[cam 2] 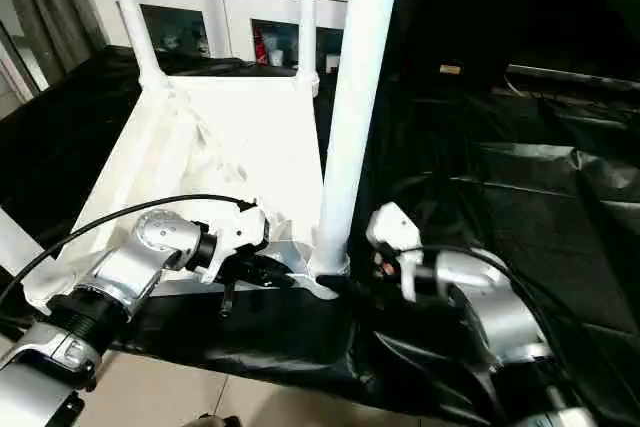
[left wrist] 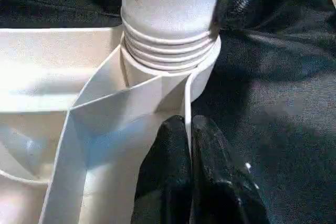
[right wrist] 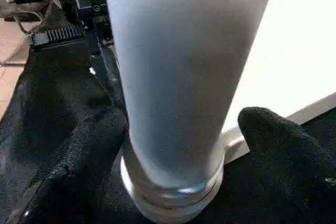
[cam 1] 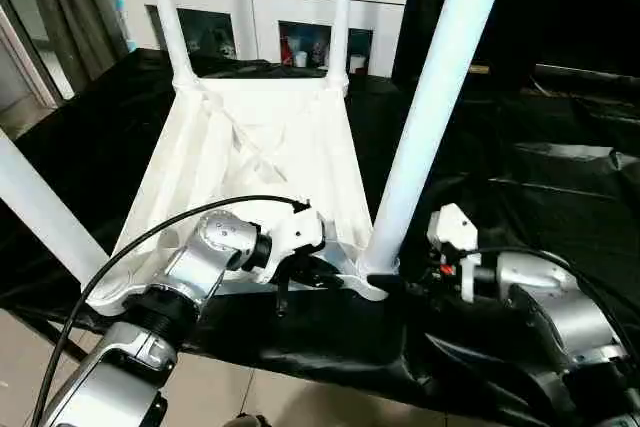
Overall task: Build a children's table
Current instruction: Rotate leg to tighten
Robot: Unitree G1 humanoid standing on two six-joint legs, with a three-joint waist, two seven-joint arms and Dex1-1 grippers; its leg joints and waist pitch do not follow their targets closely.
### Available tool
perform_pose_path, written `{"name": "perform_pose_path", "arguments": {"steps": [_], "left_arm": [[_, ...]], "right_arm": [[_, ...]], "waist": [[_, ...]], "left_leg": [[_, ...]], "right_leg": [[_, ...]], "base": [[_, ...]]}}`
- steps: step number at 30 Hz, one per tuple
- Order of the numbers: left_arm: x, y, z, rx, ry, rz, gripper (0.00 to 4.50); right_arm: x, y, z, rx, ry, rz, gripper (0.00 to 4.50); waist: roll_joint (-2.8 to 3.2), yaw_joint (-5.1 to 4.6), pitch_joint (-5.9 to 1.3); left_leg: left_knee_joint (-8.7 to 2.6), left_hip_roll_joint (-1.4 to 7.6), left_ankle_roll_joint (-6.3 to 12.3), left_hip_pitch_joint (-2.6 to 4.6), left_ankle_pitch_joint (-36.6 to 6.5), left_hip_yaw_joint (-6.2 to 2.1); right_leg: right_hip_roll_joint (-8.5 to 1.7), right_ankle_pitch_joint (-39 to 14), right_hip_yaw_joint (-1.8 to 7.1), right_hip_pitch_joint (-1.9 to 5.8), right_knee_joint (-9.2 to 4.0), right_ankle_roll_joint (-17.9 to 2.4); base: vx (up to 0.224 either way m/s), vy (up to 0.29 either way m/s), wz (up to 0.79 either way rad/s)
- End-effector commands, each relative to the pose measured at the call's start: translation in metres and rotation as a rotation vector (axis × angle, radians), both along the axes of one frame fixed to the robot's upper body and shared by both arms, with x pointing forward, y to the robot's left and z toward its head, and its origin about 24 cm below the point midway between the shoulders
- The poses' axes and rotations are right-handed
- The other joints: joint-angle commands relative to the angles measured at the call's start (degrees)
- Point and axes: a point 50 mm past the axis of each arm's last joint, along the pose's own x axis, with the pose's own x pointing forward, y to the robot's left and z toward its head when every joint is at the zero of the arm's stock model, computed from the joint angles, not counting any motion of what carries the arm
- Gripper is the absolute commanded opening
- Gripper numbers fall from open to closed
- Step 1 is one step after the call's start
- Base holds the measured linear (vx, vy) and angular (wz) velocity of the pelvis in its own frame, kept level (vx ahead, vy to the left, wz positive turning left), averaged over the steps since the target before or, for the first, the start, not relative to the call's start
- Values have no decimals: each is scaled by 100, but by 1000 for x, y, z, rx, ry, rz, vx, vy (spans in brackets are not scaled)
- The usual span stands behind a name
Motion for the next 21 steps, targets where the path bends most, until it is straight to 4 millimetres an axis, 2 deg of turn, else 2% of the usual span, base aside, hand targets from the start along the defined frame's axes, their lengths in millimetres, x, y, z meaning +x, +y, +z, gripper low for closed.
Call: {"name": "perform_pose_path", "arguments": {"steps": [1, 5, 9, 14, 17, 18, 19, 21], "left_arm": [[-4, -10, 1, -67, 20, -23, 0], [-4, -10, 1, -55, 18, -29, 0], [-4, -9, 1, -51, 19, -31, 0], [-3, -8, 0, -42, 15, -21, 0], [-2, -8, 0, -39, 12, -5, 0], [-2, -8, -1, -38, 11, -2, 0], [-1, -8, -2, -33, 12, 11, 0], [4, -11, -6, -13, 2, 76, 0]], "right_arm": [[3, 2, 1, -12, -20, 1, 370], [2, 3, -1, -23, -15, 20, 350], [2, 3, -1, -24, -10, 34, 310], [3, 2, -2, -16, 0, 32, 276], [5, 3, -4, 5, 1, -5, 271], [5, 3, -4, 11, 1, -15, 271], [6, 3, -5, 20, 3, -37, 270], [11, 3, -12, 34, 13, -155, 269]], "waist": [[-135, -4, -278], [-140, 6, -280], [-146, 7, -284], [-157, 3, -271], [-153, -3, -274], [-119, 4, -273], [-134, -8, -272], [-112, -36, -266]], "left_leg": [[-425, 186, 78, 163, -2360, -27], [-409, 180, 119, 164, -2300, -11], [-403, 179, 126, 157, -2250, -10], [-384, 174, 93, 162, -2370, -23], [-391, 174, 84, 145, -2327, -26], [-394, 175, 69, 157, -2358, -31], [-394, 172, 66, 150, -2369, -26], [-395, 160, 12, 148, -2477, -37]], "right_leg": [[-109, -2708, 52, 39, -394, -944], [-109, -2677, 61, 48, -388, -961], [-110, -2697, 60, 57, -382, -955], [-119, -3017, 60, 36, -393, -878], [-109, -2950, 54, 44, -382, -875], [-108, -2940, 53, 40, -380, -878], [-102, -2930, 55, 38, -387, -877], [-96, -3031, 39, 25, -390, -857]], "base": [[0, 0, 0], [0, 0, 0], [0, 0, 0], [0, 0, 0], [0, 0, 0], [0, 0, 0], [0, 0, 0], [0, 0, 0]]}}
